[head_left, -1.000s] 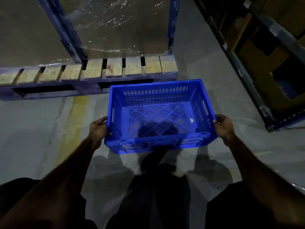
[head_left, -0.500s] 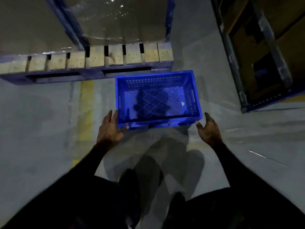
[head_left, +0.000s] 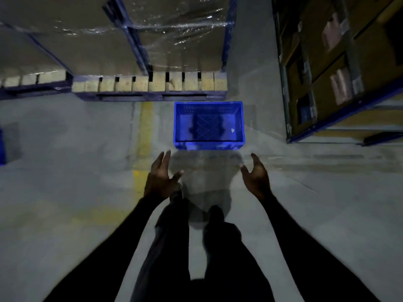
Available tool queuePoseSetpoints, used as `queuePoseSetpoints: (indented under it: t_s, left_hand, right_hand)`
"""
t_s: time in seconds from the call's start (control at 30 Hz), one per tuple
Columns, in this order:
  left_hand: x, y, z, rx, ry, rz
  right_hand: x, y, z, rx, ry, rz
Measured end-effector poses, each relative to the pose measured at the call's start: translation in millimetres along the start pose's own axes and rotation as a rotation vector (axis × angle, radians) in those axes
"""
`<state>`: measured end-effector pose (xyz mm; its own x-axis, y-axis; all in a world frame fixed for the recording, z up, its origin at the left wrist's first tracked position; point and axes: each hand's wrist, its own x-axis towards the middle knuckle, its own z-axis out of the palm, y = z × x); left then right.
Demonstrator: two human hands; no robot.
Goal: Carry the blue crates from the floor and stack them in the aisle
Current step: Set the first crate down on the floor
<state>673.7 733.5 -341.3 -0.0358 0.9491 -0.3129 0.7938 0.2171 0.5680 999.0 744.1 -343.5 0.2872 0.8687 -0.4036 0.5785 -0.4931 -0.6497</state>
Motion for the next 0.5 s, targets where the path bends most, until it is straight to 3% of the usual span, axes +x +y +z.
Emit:
queuePoseSetpoints:
  t_s: [0.2, 0.5]
  left_hand:
    - [-94, 26, -30, -0.156, 0.157, -0.080]
    - [-180, -40, -99, -0.160, 0.362, -0.083]
  right_hand:
    - [-73, -22, -17, 0.022, -0.004, -0.066]
    - [-158, -75, 43, -0.046, -0.103, -0.263]
